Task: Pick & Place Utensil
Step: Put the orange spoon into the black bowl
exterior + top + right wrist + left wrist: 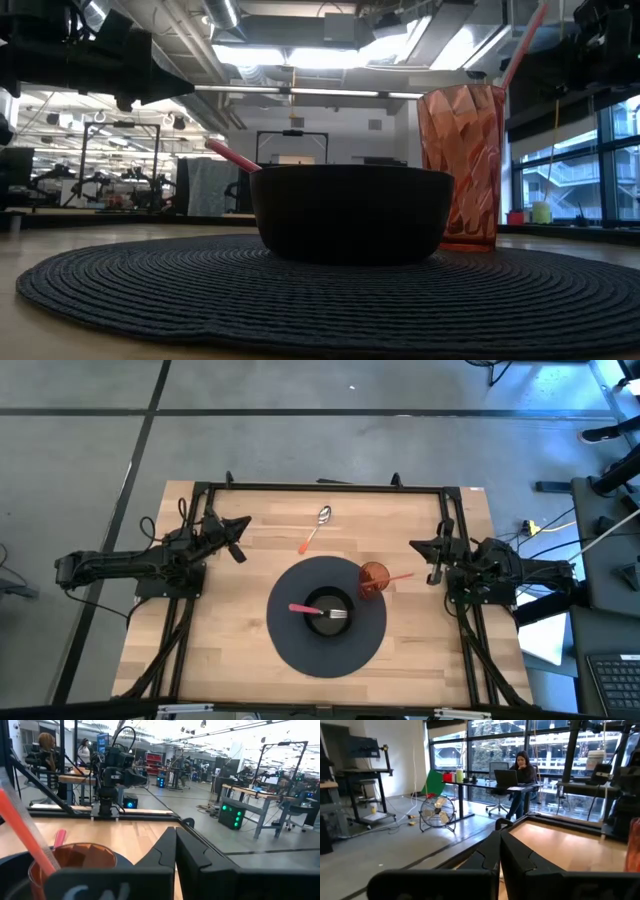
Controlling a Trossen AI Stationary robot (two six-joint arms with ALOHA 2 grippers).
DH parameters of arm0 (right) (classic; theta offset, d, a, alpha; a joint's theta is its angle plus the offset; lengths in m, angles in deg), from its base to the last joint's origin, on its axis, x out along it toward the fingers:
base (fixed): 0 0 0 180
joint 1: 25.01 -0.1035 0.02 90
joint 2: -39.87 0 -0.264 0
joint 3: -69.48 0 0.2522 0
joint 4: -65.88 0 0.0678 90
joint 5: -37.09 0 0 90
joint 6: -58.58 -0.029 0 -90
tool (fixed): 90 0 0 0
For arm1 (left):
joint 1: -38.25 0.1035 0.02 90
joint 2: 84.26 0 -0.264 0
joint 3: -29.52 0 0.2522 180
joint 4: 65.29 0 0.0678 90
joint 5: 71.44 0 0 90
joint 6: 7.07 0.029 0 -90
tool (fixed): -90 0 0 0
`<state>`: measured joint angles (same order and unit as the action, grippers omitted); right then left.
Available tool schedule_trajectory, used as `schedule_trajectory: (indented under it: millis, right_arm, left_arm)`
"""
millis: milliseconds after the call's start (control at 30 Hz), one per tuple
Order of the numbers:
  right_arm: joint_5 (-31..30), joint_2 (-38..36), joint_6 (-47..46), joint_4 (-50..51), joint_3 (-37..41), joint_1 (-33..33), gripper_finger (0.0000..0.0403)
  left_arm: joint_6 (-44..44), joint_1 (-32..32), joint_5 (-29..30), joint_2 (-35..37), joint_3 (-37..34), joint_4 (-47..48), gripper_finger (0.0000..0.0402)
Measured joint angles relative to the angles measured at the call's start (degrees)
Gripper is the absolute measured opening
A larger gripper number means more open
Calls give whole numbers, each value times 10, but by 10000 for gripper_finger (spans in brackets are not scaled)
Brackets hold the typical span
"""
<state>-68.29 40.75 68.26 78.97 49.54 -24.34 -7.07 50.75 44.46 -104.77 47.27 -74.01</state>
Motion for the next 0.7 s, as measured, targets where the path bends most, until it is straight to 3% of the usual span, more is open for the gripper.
schedule_trajectory:
  millis: [200, 333, 500, 700]
  right_arm:
    - [0, 0, 18, 17, 0, 0, 5]
    - [0, 0, 27, 14, 0, 0, 5]
    - [0, 0, 28, -10, 0, 0, 5]
    - [0, 0, 28, -32, 0, 0, 5]
  left_arm:
    - [-36, 0, 55, 0, 12, -17, 4]
    - [-34, 0, 46, -31, 68, -12, 4]
    - [-29, 0, 58, -133, 187, 32, 4]
    - [-71, 27, 85, -319, 381, 221, 4]
